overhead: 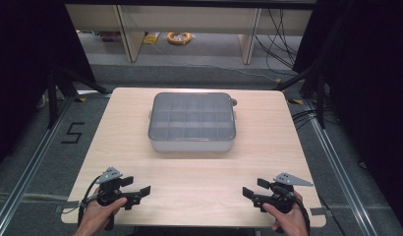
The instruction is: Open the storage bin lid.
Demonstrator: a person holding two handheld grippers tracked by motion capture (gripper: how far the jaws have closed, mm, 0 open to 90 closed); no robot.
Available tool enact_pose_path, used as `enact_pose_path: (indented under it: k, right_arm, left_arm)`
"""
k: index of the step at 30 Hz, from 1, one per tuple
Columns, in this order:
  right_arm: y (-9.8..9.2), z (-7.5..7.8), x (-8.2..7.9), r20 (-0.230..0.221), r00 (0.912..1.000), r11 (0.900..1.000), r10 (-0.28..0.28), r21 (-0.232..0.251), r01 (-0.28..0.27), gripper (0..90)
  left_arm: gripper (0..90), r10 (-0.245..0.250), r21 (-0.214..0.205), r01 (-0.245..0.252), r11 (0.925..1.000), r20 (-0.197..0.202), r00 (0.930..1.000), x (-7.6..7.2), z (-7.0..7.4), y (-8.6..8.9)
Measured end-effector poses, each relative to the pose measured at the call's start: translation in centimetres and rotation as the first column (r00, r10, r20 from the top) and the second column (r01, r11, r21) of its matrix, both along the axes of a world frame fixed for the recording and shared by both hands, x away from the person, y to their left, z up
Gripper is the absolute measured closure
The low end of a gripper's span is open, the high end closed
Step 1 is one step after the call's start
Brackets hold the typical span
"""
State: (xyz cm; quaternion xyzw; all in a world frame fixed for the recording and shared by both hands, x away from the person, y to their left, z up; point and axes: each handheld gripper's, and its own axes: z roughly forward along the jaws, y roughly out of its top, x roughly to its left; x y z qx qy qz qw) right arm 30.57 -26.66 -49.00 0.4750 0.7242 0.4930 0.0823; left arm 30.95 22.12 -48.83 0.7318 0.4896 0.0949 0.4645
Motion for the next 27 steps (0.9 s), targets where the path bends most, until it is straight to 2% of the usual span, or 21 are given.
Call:
enact_pose_path:
  k: [2, 4, 5, 7, 8, 9, 10, 11, 12, 13, 14, 15, 17, 18, 19, 21, 22, 23, 24, 25, 27]
  right_arm:
    - [-0.2, 0.3, 0.3, -0.006, 0.9999, 0.9999, -0.016, -0.005, 0.016, 22.0]
    - [-0.1, 0.5, 0.6, -0.014, 0.9997, 0.9994, -0.019, 0.028, 0.019, 22.3]
    - [-0.1, 0.5, 0.7, -0.02, 0.9994, 0.9994, -0.027, 0.023, 0.027, 22.9]
    - [-0.3, 0.5, 1.3, 0.009, 0.9999, 1.0, -0.008, 0.005, 0.008, 23.3]
    - [-0.2, 0.6, 1.4, -0.009, 0.9999, 0.9998, -0.006, 0.02, 0.007, 23.3]
    - [-0.2, 0.5, 1.7, 0.008, 0.9999, 0.9999, -0.011, 0.005, 0.011, 23.3]
    - [0.0, 0.7, 1.7, -0.034, 0.9993, 0.9991, -0.018, 0.037, 0.019, 23.4]
    - [0.0, 0.5, 2.1, -0.009, 1.0, 0.9999, 0.0, 0.017, 0.0, 23.5]
    - [0.1, 0.5, 2.3, -0.014, 0.9999, 0.9996, -0.007, 0.027, 0.007, 23.6]
    - [0.3, 0.7, 2.2, -0.056, 0.9983, 0.999, -0.016, 0.04, 0.018, 23.6]
    - [0.1, 0.5, 2.7, -0.011, 0.9999, 1.0, -0.009, 0.001, 0.009, 23.6]
    - [0.2, 0.5, 3.0, -0.02, 0.9998, 0.9997, 0.006, 0.023, -0.005, 23.6]
    - [0.5, 0.8, 3.2, -0.052, 0.9985, 0.9993, -0.016, 0.034, 0.017, 24.1]
    - [0.3, 0.7, 3.6, -0.015, 0.9999, 0.9995, 0.0, 0.031, 0.001, 24.2]
    - [0.2, 0.9, 3.8, -0.017, 0.9999, 0.9991, -0.003, 0.043, 0.003, 24.2]
    - [0.1, 1.4, 4.2, -0.04, 0.999, 0.9974, -0.019, 0.069, 0.022, 24.2]
    - [-0.2, 1.4, 4.8, -0.005, 0.9999, 0.9981, -0.015, 0.061, 0.015, 24.2]
    - [-0.3, 1.6, 5.2, 0.006, 0.9998, 0.9973, -0.017, 0.071, 0.016, 24.2]
    - [-0.4, 1.7, 5.6, 0.011, 0.9997, 0.9964, -0.023, 0.082, 0.022, 24.2]
    - [-0.4, 2.0, 5.8, -0.025, 0.9992, 0.994, -0.03, 0.105, 0.033, 24.3]
    - [-0.6, 2.2, 6.7, 0.013, 0.9996, 0.995, -0.025, 0.097, 0.024, 24.5]
  left_arm:
    - [15.3, 0.013, -0.012, -0.013, 0.9998, 0.0, 0.9999, 0.3, 0.1, 0.1]
    - [15.4, 0.02, -0.025, -0.02, 0.9995, 0.0, 0.9998, 0.6, 0.1, 0.2]
    - [15.4, 0.028, -0.019, -0.028, 0.9994, -0.005, 0.9996, 0.7, 0.2, 0.2]
    - [15.6, 0.032, -0.039, -0.032, 0.9987, -0.014, 0.9994, 1.0, 0.0, 0.3]
    - [15.6, 0.032, -0.039, -0.032, 0.9987, -0.014, 0.9994, 1.0, 0.0, 0.3]
    - [15.6, 0.035, -0.048, -0.036, 0.9982, -0.025, 0.9991, 1.3, -0.1, 0.3]
    - [15.6, 0.035, -0.04, -0.036, 0.9985, -0.028, 0.999, 1.4, -0.1, 0.3]
    - [15.6, 0.033, -0.039, -0.033, 0.9987, -0.022, 0.9992, 1.6, -0.1, 0.3]
    - [15.6, 0.045, -0.042, -0.046, 0.9981, -0.021, 0.9988, 1.7, 0.0, 0.2]
    - [15.6, 0.035, -0.036, -0.036, 0.9987, -0.025, 0.9991, 1.9, 0.1, 0.3]
    - [15.5, 0.039, -0.042, -0.04, 0.9983, -0.02, 0.999, 2.1, 0.1, 0.3]
    - [15.6, 0.039, -0.043, -0.04, 0.9983, -0.022, 0.999, 2.3, 0.3, 0.3]
    - [15.6, 0.051, -0.044, -0.051, 0.9977, -0.017, 0.9986, 2.7, 0.5, 0.3]
    - [15.6, 0.054, -0.051, -0.055, 0.9972, -0.008, 0.9985, 2.9, 0.6, 0.4]
    - [15.6, 0.051, -0.052, -0.053, 0.9973, -0.025, 0.9984, 3.1, 0.7, 0.4]
    - [15.6, 0.051, -0.069, -0.053, 0.9962, -0.028, 0.9983, 3.5, 0.8, 0.4]
    - [15.6, 0.052, -0.076, -0.054, 0.9956, -0.028, 0.9982, 3.7, 0.9, 0.3]
    - [15.6, 0.061, -0.072, -0.062, 0.9954, -0.019, 0.998, 3.9, 0.9, 0.3]
    - [15.6, 0.059, -0.071, -0.06, 0.9957, -0.027, 0.9979, 4.2, 1.1, 0.3]
    - [15.6, 0.067, -0.073, -0.068, 0.9949, -0.027, 0.9974, 4.5, 1.2, 0.3]
    - [15.7, 0.061, -0.074, -0.063, 0.9953, -0.025, 0.9978, 5.0, 1.5, 0.3]
